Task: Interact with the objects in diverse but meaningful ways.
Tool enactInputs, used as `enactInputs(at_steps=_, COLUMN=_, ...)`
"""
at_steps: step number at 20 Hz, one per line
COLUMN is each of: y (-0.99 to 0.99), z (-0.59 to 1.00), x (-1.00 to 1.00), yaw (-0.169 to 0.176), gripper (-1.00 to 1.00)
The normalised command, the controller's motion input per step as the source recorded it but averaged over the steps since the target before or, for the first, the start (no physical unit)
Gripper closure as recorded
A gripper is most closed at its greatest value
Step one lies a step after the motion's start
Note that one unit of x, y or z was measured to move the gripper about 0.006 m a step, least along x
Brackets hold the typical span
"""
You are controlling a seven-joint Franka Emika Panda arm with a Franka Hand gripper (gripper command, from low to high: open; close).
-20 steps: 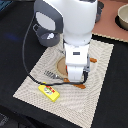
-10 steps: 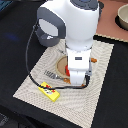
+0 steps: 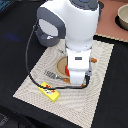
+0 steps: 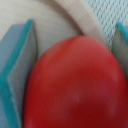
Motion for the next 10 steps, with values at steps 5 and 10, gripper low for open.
enactInputs(at_steps=5, y=0.55, z=1.0, x=0.01, yaw=0.076, gripper=1.0)
enactInputs(at_steps=10, y=0.74, z=1.0, x=0.04, yaw=0.081, gripper=1.0)
